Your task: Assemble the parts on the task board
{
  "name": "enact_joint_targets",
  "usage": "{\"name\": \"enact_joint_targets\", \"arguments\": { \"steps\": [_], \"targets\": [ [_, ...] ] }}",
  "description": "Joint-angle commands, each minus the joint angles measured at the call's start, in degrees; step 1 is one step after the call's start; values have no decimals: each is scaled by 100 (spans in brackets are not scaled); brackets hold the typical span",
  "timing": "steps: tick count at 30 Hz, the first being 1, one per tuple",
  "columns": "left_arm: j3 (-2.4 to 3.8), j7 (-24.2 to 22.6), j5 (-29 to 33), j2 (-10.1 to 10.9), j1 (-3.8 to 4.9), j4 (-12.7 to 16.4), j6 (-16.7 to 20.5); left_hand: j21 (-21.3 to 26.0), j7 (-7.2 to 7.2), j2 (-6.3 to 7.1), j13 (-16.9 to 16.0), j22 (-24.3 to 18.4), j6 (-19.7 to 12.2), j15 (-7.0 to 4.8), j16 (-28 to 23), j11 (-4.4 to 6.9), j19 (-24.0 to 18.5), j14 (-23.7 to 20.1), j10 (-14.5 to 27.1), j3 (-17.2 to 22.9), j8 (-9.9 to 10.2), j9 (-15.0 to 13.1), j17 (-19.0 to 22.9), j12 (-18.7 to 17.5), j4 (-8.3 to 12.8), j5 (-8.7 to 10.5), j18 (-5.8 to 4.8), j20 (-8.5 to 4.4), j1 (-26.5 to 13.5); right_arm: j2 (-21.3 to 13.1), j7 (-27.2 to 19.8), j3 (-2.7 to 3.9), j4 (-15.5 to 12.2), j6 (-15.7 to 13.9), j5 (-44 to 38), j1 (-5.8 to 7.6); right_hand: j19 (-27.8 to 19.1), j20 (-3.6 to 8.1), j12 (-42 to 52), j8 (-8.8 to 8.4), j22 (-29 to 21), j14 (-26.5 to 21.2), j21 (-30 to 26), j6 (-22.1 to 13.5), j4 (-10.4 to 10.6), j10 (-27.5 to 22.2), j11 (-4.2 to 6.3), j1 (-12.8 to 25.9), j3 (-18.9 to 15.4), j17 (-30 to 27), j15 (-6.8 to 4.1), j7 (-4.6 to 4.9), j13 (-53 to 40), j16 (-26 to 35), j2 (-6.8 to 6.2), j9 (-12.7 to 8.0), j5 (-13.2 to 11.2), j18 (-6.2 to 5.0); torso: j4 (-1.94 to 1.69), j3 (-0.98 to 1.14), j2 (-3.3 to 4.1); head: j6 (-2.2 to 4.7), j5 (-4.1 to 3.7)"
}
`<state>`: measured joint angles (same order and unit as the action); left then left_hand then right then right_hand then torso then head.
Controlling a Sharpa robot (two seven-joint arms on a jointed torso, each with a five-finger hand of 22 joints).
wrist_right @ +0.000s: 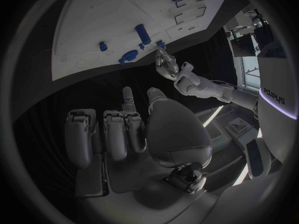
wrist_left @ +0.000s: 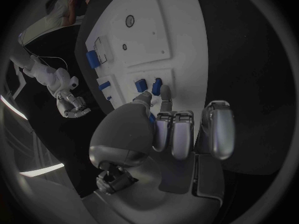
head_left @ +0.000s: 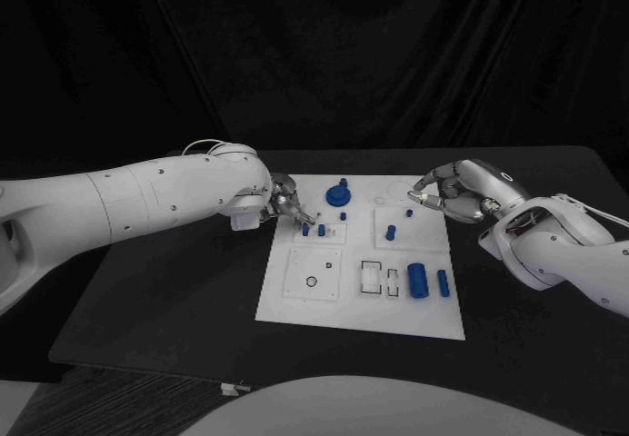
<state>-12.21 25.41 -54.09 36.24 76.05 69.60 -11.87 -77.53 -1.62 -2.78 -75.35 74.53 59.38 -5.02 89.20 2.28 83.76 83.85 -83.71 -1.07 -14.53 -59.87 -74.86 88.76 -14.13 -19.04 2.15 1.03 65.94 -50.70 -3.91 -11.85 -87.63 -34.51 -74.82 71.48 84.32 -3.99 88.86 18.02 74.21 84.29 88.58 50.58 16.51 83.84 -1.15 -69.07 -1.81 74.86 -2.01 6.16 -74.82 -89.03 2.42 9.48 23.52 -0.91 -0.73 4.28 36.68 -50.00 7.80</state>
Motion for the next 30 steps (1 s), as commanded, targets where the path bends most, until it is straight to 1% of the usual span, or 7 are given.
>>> {"name": "enact_joint_targets", "arguments": {
  "steps": [1, 8, 13, 14, 16, 19, 30],
  "targets": [
    [5, -61, -8, -19, -13, -9, -123, 55, 45, 83, -1465, 1186, 1, -57, 80, 52, 114, 615, -629, 143, -18, 14, -1514, 124, 41, -172, 59, -10, 70, -10, 64, 4, -12, -19, -32, -14, 526, 9, 114, -31, 1551, 571, 72, 27, -30, 616, -26, -114, 46, 1514, -40, -19, -1518, -97, 20, 83, 119, 69, 1, -1, 1, 0, -6],
    [5, -55, -8, -32, -13, -29, -171, 57, 49, 103, -1465, 1186, 1, -60, 80, 56, 113, 615, -629, 210, 0, 45, -1514, 124, 68, -317, 59, -13, 104, -13, 64, 4, -14, -19, -32, -14, 526, 9, 114, -31, 1551, 571, 72, 27, -30, 616, -26, -114, 46, 1514, -40, -19, -1518, -97, 20, 83, 119, 69, 2, 1, 2, 0, -10],
    [5, -56, -8, -33, -14, -34, -197, 57, 61, 146, -1465, 1186, 20, -68, 80, 66, 114, 615, -629, 347, 12, 85, -1514, 124, 126, -585, 59, -20, 162, -7, 64, 4, -5, -15, -32, -15, 526, 9, 114, -31, 1551, 571, 72, 27, -30, 616, -26, -114, 46, 1514, -40, -19, -1518, -97, 20, 83, 119, 69, 4, 1, -3, 0, -1],
    [5, -57, -7, -33, -14, -36, -208, 36, 74, 163, -1465, 1191, 46, -76, 80, 75, 123, 615, -629, 413, 6, 96, -1514, 124, 162, -700, 56, -26, 199, -5, 63, 4, -2, -15, -32, -15, 526, 9, 114, -31, 1551, 571, 72, 27, -30, 616, -26, -114, 46, 1514, -40, -19, -1518, -97, 20, 83, 119, 69, 3, 0, -3, 0, -1],
    [5, -59, -7, -36, -14, -38, -230, 40, 82, 177, -1465, 1190, 72, -81, 80, 84, 122, 615, -629, 471, 10, 114, -1514, 124, 184, -753, 57, -33, 215, -1, 63, 4, 2, -15, -32, -15, 522, 9, 114, -31, 1548, 571, 66, 28, -32, 616, -26, -122, 49, 1514, -41, -19, -1518, -97, 18, 84, 123, 67, 3, 0, -2, 0, -8],
    [5, -75, -7, -43, -14, -44, -263, 38, 99, 217, -1465, 1190, 158, -96, 80, 100, 126, 615, -629, 663, 86, 217, -1514, 124, 235, -753, 56, -46, 247, 5, 63, 4, 8, -12, -32, -15, 522, 9, 114, -31, 1548, 571, 66, 28, -32, 616, -26, -122, 49, 1514, -41, -19, -1518, -97, 18, 84, 123, 67, 1, 0, 1, 0, -11],
    [5, -141, -7, -55, -15, -57, -248, 25, 118, 286, -1465, 1194, 276, -114, 80, 120, 135, 615, -629, 892, 149, 317, -1514, 124, 302, -767, 53, -62, 253, 16, 62, 4, 16, -7, -32, -16, 522, 9, 114, -31, 1548, 571, 66, 28, -32, 616, -26, -122, 49, 1514, -41, -19, -1518, -97, 18, 84, 123, 67, 1, 0, -3, 0, -10]
  ]
}}
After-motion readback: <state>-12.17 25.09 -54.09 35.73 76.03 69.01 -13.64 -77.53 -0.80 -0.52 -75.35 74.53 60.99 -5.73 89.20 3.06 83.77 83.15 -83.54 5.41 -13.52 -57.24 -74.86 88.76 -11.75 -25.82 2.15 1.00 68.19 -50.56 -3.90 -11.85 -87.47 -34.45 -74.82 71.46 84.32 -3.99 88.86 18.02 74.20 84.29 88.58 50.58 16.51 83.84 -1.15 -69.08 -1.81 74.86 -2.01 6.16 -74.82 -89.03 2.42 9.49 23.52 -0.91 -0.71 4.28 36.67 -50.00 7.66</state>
